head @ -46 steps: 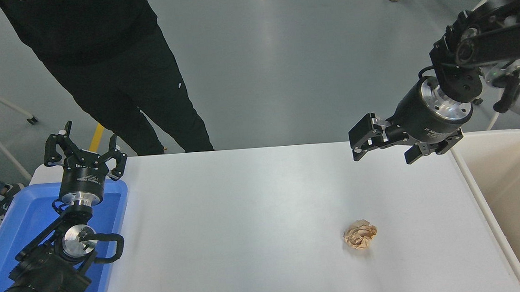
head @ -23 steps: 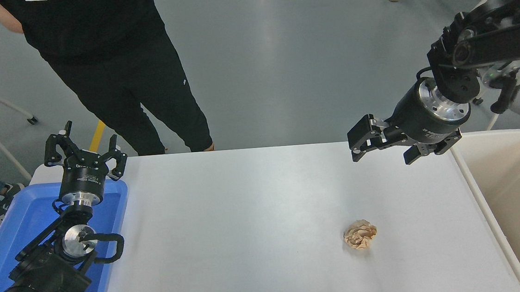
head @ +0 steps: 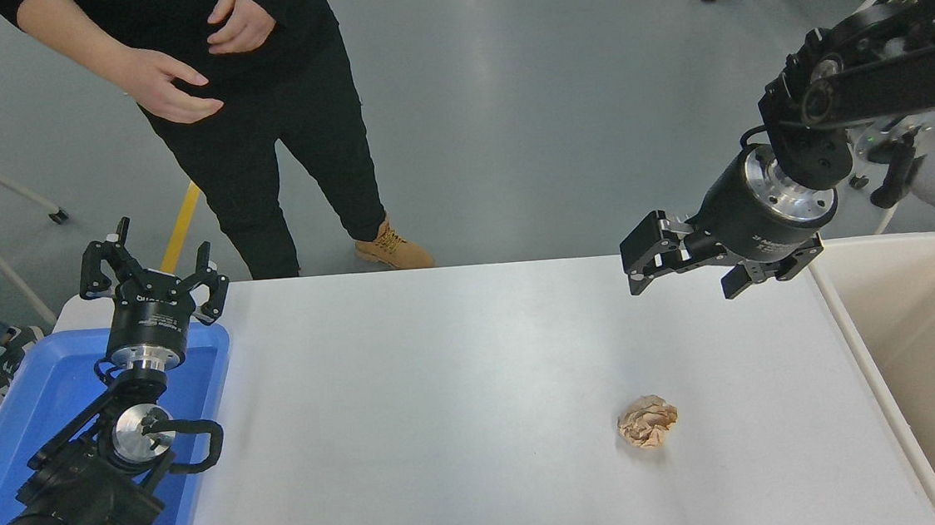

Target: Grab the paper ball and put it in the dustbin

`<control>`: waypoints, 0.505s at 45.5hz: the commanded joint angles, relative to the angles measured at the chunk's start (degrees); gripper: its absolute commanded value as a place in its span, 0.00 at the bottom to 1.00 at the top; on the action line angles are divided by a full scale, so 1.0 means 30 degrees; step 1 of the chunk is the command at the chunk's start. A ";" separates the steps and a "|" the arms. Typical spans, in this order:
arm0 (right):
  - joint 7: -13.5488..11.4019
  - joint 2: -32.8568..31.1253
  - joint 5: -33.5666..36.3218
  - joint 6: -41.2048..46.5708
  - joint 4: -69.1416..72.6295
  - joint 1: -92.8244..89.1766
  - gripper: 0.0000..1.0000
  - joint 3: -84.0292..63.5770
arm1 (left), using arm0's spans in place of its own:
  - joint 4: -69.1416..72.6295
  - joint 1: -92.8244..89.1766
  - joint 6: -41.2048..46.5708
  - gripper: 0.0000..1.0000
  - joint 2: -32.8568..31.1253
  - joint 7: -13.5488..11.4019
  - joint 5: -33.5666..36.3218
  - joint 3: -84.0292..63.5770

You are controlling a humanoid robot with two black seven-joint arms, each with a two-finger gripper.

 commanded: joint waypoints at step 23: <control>0.0087 -0.0198 -0.0007 -0.0003 -0.1324 -0.1942 1.00 0.0023 | -0.0007 0.0000 -0.0030 0.99 0.0000 0.0000 0.0034 -0.0001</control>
